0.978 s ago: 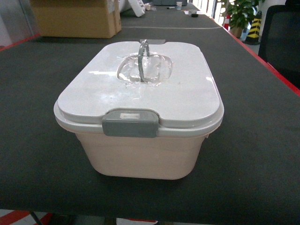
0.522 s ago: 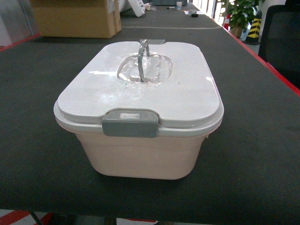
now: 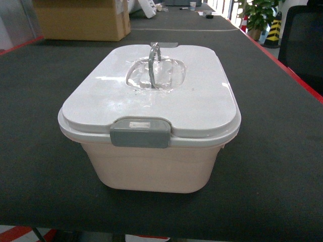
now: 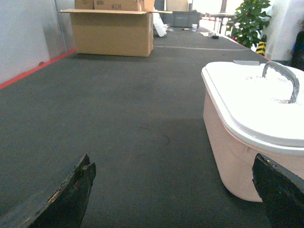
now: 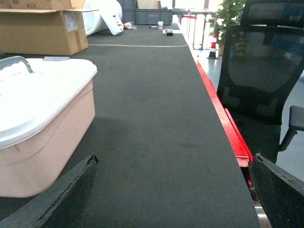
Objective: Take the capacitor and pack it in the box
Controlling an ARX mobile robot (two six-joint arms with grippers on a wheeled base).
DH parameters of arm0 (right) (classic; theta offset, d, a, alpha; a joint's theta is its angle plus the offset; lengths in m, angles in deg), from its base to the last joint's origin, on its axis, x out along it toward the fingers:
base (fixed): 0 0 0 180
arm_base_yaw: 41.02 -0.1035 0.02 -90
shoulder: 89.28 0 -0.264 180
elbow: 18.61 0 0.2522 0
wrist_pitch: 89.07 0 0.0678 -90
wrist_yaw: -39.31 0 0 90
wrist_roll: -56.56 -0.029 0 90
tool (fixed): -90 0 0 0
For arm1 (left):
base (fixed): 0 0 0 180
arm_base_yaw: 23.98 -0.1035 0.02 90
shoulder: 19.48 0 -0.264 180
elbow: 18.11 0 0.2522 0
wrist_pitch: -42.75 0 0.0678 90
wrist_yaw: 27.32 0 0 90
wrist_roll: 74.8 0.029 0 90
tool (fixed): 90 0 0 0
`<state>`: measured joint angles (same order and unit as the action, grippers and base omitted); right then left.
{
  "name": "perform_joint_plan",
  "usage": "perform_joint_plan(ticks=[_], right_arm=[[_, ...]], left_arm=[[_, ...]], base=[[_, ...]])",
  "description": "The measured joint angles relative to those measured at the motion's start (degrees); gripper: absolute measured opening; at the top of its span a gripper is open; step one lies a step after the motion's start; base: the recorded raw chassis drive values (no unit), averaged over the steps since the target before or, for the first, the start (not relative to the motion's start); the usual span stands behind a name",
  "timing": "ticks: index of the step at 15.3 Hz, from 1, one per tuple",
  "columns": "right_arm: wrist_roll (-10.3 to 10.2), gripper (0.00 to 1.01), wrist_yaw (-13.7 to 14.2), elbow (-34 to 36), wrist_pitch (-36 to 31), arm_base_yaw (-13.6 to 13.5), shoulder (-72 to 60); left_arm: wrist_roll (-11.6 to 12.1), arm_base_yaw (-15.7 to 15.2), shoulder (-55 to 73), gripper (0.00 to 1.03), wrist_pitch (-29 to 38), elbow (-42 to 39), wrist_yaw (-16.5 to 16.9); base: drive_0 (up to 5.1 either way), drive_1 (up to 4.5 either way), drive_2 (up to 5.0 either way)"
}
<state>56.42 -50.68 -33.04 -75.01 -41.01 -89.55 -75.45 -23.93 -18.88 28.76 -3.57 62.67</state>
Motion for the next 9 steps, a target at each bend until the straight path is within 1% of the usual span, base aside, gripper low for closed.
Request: perform_joint_plan(ticks=[9], right_arm=[[0.0,0.98,0.0,0.0,0.0,0.0,0.0]], left_arm=[[0.0,0.0,0.0,0.98,0.0,0.0,0.0]], base=[[0.0,0.0,0.0]])
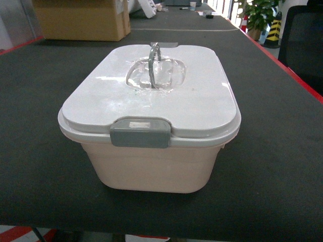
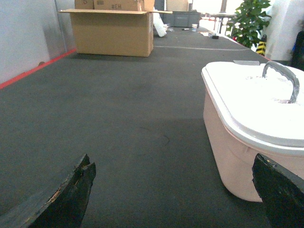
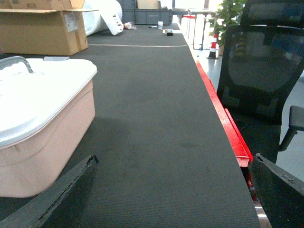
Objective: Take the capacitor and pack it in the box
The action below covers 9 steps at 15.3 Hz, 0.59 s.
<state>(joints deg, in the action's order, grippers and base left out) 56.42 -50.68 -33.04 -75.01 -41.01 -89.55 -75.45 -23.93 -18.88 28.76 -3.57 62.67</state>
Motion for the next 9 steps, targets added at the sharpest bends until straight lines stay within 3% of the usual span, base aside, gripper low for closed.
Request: perform_joint_plan(ticks=[9], right_arm=[[0.0,0.98,0.0,0.0,0.0,0.0,0.0]], left_arm=[[0.02,0.0,0.0,0.98,0.0,0.0,-0.02]], base=[[0.0,0.0,0.0]])
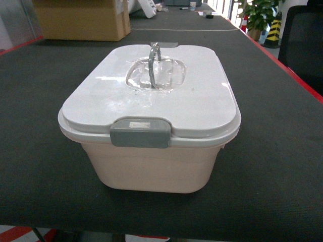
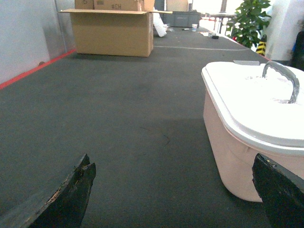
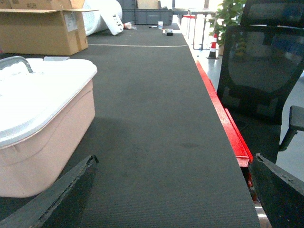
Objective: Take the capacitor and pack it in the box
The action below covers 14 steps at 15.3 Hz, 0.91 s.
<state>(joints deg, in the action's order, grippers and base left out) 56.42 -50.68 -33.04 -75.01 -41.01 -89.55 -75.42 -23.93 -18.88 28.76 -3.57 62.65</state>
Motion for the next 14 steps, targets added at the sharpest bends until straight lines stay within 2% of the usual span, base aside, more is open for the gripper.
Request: perform_joint_plan(ticks=[14], right_arm=[[0.0,0.98,0.0,0.0,0.02,0.0,0.0]], left_arm=[[0.0,0.0,0.0,0.98,0.0,0.0,0.02]], base=[[0.0,0.0,0.0]])
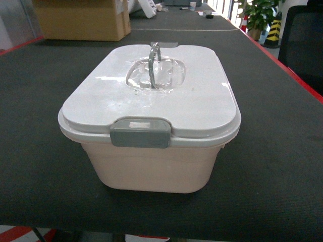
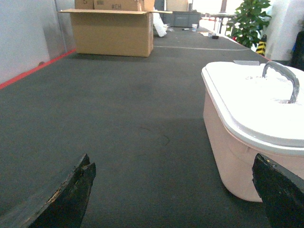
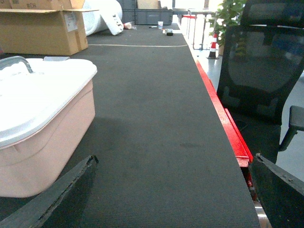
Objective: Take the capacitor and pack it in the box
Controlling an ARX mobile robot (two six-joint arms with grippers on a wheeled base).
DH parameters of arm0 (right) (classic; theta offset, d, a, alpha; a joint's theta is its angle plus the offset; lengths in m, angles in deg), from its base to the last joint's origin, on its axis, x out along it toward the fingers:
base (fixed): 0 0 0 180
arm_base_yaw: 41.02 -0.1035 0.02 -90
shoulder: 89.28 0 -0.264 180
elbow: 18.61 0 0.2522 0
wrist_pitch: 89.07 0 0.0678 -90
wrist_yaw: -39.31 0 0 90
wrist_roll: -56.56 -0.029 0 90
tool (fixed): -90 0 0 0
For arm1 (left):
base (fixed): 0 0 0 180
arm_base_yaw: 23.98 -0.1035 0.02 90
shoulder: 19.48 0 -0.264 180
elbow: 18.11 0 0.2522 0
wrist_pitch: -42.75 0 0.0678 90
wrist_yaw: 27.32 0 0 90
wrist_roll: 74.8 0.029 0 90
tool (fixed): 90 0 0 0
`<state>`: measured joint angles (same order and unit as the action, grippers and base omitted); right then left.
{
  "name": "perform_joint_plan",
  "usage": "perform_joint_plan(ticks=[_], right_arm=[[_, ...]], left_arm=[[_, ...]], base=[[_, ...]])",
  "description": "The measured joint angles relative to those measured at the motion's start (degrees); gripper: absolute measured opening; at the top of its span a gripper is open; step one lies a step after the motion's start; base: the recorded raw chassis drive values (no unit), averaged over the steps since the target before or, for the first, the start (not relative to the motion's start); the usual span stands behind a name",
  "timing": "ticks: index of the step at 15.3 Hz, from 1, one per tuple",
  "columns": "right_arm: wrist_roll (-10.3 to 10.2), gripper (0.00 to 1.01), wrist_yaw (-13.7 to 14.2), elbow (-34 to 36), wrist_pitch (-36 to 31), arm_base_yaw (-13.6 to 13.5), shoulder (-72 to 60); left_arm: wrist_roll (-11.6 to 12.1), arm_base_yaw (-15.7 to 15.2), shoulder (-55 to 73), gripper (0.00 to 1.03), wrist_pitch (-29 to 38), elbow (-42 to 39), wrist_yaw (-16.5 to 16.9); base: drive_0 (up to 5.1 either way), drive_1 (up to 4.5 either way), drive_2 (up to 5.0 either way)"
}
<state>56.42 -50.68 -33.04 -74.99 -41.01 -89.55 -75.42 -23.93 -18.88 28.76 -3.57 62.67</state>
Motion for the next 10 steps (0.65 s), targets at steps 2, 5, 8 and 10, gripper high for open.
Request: perform_joint_plan(ticks=[2,5,8,10], right_arm=[[0.0,0.98,0.0,0.0,-0.02,0.0,0.0],[0.0,0.98,0.0,0.0,-0.02,0.0,0.0],[0.0,0.98,0.0,0.0,-0.02,0.0,0.0],[0.0,0.98,0.0,0.0,-0.02,0.0,0.0]], left_arm=[[0.0,0.0,0.0,0.98,0.0,0.0,0.0],[0.0,0.0,0.0,0.98,0.0,0.0,0.0],[0.0,0.0,0.0,0.98,0.0,0.0,0.0],[0.0,0.0,0.0,0.98,0.0,0.0,0.0]], base=[[0.0,0.0,0.0],[0.0,0.0,0.0],[0.0,0.0,0.0],[0.0,0.0,0.0]])
